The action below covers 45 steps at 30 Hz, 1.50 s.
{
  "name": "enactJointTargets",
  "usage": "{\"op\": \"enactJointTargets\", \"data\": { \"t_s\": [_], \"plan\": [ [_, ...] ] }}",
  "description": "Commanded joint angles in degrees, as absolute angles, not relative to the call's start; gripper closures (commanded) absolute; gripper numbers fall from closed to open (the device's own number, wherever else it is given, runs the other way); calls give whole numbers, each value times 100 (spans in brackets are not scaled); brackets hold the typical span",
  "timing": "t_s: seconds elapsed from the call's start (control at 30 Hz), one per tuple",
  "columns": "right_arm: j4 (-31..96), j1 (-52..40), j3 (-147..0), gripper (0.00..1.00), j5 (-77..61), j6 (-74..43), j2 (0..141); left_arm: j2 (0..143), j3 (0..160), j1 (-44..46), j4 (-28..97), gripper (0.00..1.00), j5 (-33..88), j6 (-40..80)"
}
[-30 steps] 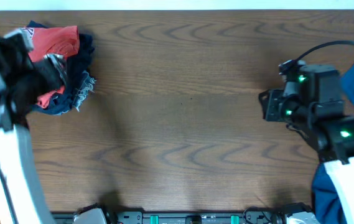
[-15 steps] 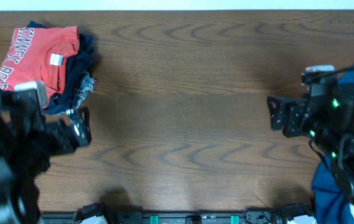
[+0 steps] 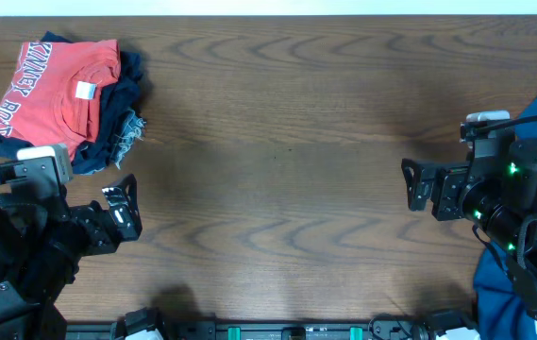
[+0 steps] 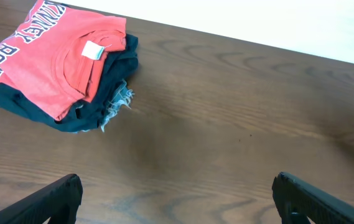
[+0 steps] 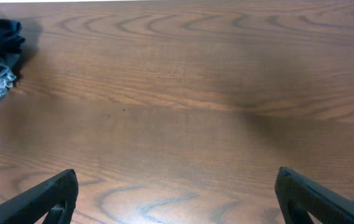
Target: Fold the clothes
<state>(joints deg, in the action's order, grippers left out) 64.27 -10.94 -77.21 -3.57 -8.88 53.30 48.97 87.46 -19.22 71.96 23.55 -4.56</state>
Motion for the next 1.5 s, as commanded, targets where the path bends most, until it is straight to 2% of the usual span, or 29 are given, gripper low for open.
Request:
{"op": "enactJointTargets", "data": {
  "t_s": [0.0, 0.3, 0.5, 0.77, 1.17, 1.47],
  "plan": [
    [6434, -1079, -7830, 1, -342, -825, 5315, 4901, 8761, -1903, 7203, 2, 2272, -513],
    [6777, -1079, -7828, 1, -106, -440, 5315, 4901, 8761, -1903, 7203, 2, 2272, -513],
    [5651, -996, -7415, 1, -235, 794, 5050, 4901, 8761, -1903, 7201, 2, 2272, -513],
    [2998, -373, -4692, 1, -943, 930, 3234, 4901, 8761, -1903, 7201, 2, 2272, -513],
    [1964, -327, -1411, 1, -1020, 926, 272, 4901, 8761, -1905, 7201, 2, 2272, -513],
    [351, -318, -134, 1, -1100, 926, 27, 4901, 8761, -1903, 7203, 2, 2272, -513]
  ]
}}
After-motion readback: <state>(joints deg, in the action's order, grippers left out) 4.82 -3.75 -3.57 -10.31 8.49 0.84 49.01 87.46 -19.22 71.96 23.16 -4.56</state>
